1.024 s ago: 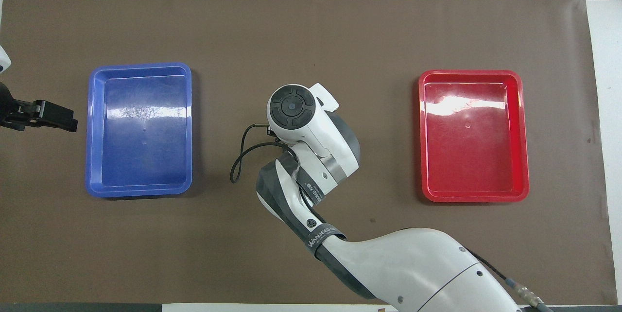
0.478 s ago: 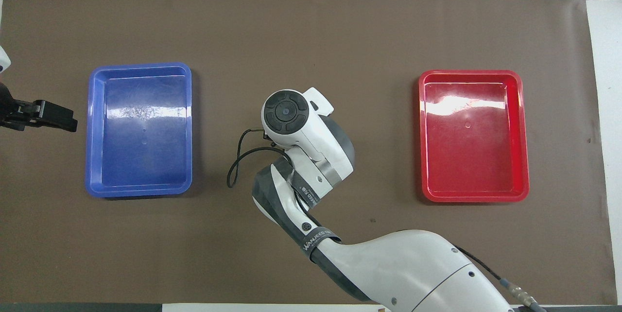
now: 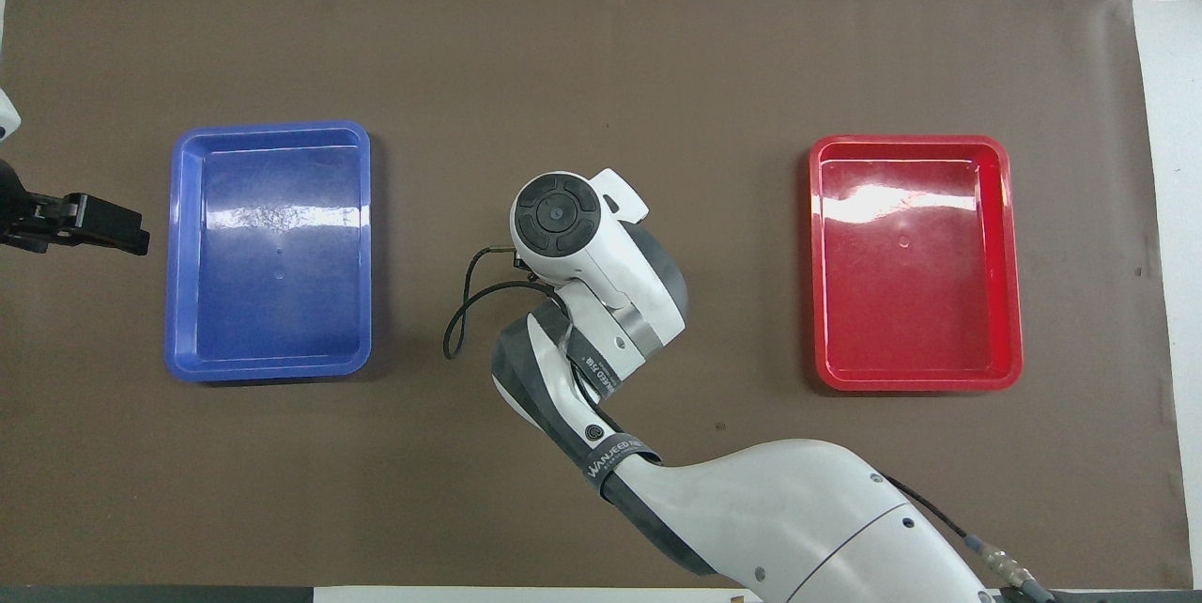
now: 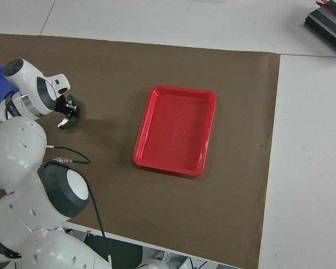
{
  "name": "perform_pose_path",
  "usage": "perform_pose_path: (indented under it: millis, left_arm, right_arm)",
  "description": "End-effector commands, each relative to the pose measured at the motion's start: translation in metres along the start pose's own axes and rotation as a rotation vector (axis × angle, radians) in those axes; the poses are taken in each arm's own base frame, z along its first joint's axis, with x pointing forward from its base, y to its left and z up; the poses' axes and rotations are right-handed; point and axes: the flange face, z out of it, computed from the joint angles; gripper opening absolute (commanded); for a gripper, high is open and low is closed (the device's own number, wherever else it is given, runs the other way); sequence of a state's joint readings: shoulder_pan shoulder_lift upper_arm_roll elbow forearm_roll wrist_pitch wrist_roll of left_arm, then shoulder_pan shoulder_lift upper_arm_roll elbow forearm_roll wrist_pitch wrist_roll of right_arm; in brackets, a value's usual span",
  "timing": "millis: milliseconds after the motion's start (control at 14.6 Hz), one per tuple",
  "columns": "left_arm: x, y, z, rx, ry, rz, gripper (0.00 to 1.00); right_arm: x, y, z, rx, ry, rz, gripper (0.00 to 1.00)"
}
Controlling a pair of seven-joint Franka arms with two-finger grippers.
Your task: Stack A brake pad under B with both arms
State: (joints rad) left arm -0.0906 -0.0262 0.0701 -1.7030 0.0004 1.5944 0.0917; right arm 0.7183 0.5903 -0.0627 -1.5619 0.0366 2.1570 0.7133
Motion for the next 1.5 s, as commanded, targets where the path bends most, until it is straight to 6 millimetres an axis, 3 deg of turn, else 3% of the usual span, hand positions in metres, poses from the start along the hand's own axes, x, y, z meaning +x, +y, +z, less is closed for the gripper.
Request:
perform_pose_path:
  millis: [0, 68, 137, 205, 273, 615, 683, 820, 956, 1161, 1434]
  left_arm:
    - [-0.003, -0.002, -0.004, 0.001, 0.0, 0.004, 0.99]
    - [-0.003, -0.002, -0.004, 0.001, 0.0, 0.003, 0.99]
    - [-0.002, -0.002, -0.005, 0.001, 0.001, 0.003, 0.99]
    - [-0.003, -0.002, -0.004, 0.001, 0.0, 0.003, 0.99]
    - [-0.003, -0.002, -0.004, 0.001, 0.0, 0.003, 0.99]
    - [-0.003, -0.002, -0.004, 0.001, 0.0, 0.003, 0.99]
    - [-0.003, -0.002, -0.004, 0.001, 0.0, 0.003, 0.99]
    - [-0.003, -0.002, -0.004, 0.001, 0.0, 0.003, 0.99]
    - [-0.003, -0.002, -0.004, 0.001, 0.0, 0.003, 0.99]
    - [-0.003, -0.002, -0.004, 0.001, 0.0, 0.004, 0.99]
    - [-0.003, -0.002, -0.004, 0.001, 0.0, 0.003, 0.99]
  right_arm:
    - [-0.005, -0.001, 0.005, 0.017, 0.009, 0.007, 0.0]
    - [-0.005, -0.001, 0.006, 0.017, 0.009, 0.007, 0.05]
    - [-0.005, 0.0, 0.006, 0.018, 0.008, 0.01, 0.16]
    - [-0.005, 0.0, 0.007, 0.016, 0.006, 0.01, 0.54]
    - [-0.006, 0.0, 0.009, 0.015, 0.005, 0.008, 1.0]
    - [0.0, 0.008, -0.002, 0.005, -0.003, 0.007, 1.0]
    - [0.002, 0.009, -0.008, 0.009, 0.0, 0.022, 1.0]
    - [0.011, 0.024, -0.04, 0.029, 0.027, 0.059, 1.0]
    - [0.032, 0.061, -0.078, 0.037, 0.049, 0.116, 1.0]
    - [0.069, 0.151, -0.139, 0.063, 0.091, 0.21, 1.0]
    - [0.077, 0.244, -0.179, 0.015, 0.01, 0.195, 1.0]
